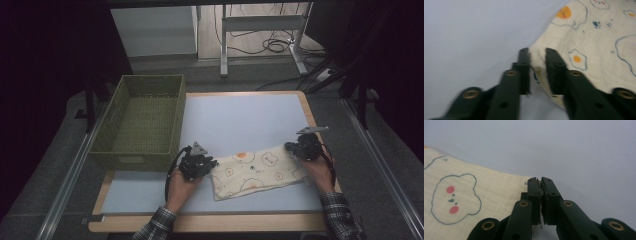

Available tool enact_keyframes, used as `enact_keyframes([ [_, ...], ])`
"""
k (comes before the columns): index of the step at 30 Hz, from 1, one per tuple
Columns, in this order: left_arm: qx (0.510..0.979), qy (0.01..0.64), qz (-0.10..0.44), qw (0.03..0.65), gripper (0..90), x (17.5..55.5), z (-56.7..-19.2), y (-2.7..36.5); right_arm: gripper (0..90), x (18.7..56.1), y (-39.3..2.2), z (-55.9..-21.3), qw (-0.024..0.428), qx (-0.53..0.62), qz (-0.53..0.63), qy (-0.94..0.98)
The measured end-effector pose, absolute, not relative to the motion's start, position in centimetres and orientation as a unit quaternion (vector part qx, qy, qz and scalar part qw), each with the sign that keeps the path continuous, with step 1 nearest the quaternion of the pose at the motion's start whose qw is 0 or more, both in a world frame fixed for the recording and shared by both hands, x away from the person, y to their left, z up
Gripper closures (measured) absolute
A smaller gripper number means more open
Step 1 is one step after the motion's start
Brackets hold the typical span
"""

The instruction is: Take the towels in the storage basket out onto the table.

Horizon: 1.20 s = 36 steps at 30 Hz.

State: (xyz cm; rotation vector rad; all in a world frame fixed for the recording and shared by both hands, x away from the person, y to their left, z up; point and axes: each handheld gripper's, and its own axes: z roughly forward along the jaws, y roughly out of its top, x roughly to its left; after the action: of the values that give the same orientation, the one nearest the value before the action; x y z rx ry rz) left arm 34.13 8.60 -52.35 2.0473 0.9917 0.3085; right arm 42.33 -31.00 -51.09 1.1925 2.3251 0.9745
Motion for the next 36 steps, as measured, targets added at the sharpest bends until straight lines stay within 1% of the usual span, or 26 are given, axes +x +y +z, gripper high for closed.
enact_keyframes([
  [5, 0.817, 0.398, 0.128, 0.397, 58.1, 35.1, -52.5, 8.7, 74.7, 41.5, -31.4, -50.4, 0.165, 0.425, 0.363, 0.813],
  [10, 0.82, 0.408, 0.14, 0.375, 49.3, 35.8, -53.8, 8.6, 68.2, 40.1, -32.1, -50.0, 0.153, 0.425, 0.371, 0.811],
  [12, 0.82, 0.401, 0.148, 0.381, 43.4, 35.9, -54.3, 8.8, 65.6, 39.4, -32.2, -50.0, 0.145, 0.426, 0.375, 0.81],
  [18, 0.821, 0.401, 0.141, 0.382, 36.7, 36.0, -54.4, 8.8, 59.8, 37.3, -32.2, -50.3, 0.133, 0.414, 0.38, 0.816],
  [24, 0.822, 0.399, 0.148, 0.378, 35.3, 36.0, -54.5, 8.8, 54.6, 35.5, -32.0, -50.7, 0.133, 0.404, 0.379, 0.822],
  [29, 0.821, 0.399, 0.148, 0.379, 35.3, 35.9, -54.5, 8.8, 47.7, 34.4, -31.4, -51.0, 0.125, 0.401, 0.375, 0.826],
  [32, 0.822, 0.399, 0.148, 0.379, 35.4, 35.9, -54.5, 8.8, 45.7, 33.5, -30.5, -51.0, 0.126, 0.388, 0.377, 0.832],
  [36, 0.821, 0.4, 0.149, 0.379, 35.4, 35.9, -54.5, 8.8, 44.7, 32.6, -29.2, -51.0, 0.117, 0.374, 0.382, 0.837],
])
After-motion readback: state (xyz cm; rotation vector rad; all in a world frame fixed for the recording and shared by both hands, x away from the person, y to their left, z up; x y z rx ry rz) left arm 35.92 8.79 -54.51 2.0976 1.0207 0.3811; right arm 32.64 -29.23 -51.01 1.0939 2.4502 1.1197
